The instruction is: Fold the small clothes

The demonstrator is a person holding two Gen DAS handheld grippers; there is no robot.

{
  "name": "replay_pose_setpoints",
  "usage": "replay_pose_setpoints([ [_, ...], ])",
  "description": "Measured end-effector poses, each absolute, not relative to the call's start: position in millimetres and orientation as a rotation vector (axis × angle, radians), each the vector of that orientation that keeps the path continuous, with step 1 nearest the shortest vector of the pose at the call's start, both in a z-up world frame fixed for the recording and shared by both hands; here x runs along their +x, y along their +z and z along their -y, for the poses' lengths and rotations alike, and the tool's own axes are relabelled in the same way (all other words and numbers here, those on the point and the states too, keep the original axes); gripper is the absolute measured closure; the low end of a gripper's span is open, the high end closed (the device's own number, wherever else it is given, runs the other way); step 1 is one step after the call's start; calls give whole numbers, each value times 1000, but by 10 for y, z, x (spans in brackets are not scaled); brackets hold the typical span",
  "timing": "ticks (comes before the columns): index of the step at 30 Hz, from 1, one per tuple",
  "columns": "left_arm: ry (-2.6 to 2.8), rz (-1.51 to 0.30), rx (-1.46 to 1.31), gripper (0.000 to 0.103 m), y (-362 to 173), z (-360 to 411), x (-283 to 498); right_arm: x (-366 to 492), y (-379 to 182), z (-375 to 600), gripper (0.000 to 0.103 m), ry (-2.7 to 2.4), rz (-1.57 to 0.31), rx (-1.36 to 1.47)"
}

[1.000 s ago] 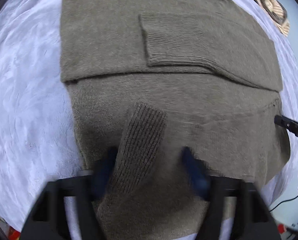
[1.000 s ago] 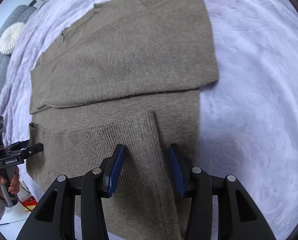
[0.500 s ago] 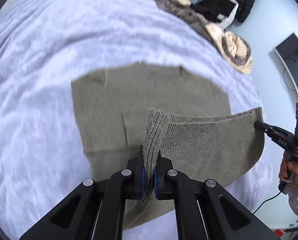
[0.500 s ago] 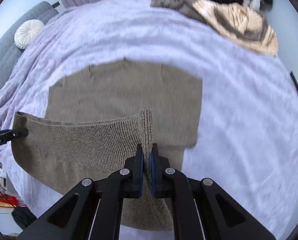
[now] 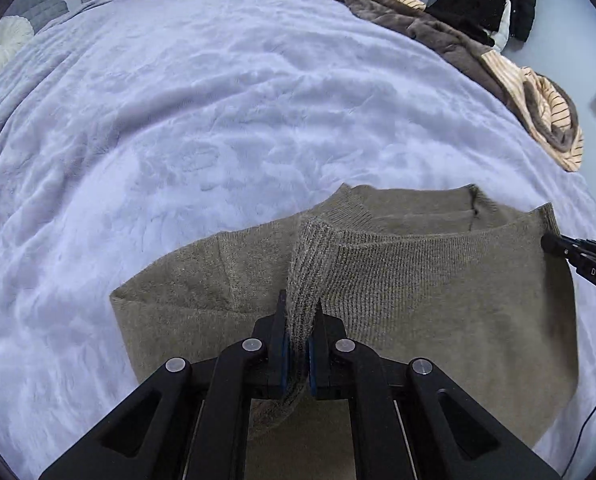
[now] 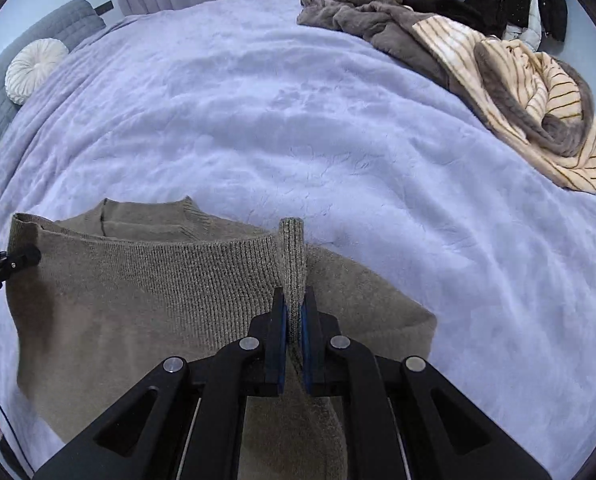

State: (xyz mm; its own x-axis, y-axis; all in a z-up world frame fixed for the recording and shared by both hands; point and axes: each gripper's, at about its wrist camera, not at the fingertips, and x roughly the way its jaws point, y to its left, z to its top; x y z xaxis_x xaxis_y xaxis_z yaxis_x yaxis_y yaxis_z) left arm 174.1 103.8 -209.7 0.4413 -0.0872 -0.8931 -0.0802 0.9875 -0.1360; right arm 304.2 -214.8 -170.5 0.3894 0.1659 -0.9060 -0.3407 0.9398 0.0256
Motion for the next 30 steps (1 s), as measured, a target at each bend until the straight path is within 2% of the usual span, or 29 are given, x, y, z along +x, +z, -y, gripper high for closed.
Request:
replay_pose_setpoints([
  [2,27,-1112,-160,94,-2236,-1052,1732,3067,-1909,2144,97,318,-1130,-181],
  [4,34,-1110,-187,89,-2340,-1108,1746,3052,-2033,2180,96,311,-1111,-148],
  [5,46,-1104,-203,83,-2365,-1141,1740,3025,-2049,2206,96,299,-1094,-128],
  [6,42,-1102,-222,83,-2373,-1166,1731,3006,-2047,2227,96,286,-1082,-114],
  [8,42,-1111,-238,83,-2333,-1196,1709,2987,-2012,2268,82,249,-1075,-110],
  [10,68,-1120,-205,83,-2226,-1209,1676,2991,-1932,2343,78,191,-1074,-115],
  [11,112,-1113,-165,79,-2155,-1226,1646,2991,-1873,2409,78,150,-1073,-109],
  [12,164,-1108,-128,55,-2085,-1258,1613,2999,-1800,2522,78,104,-1073,-83],
  [13,216,-1088,-111,41,-2007,-1323,1566,3004,-1746,2624,78,80,-1077,-47],
  [14,236,-1058,-129,35,-1927,-1397,1500,3003,-1678,2752,78,81,-1084,20],
  [19,28,-1068,-294,35,-1782,-1398,1299,2673,-1492,2904,82,293,-1095,213],
  [24,-18,-1186,-354,35,-2270,-1104,1236,2476,-1895,2683,82,395,-1210,299],
  [25,-15,-1183,-342,35,-2336,-1076,1204,2457,-1999,2671,86,371,-1229,291],
  [27,-29,-1147,-286,35,-2318,-1036,1116,2428,-2095,2750,100,350,-1208,302],
  [30,-20,-1179,-212,35,-2260,-1089,979,2391,-2024,2934,103,275,-1190,288],
])
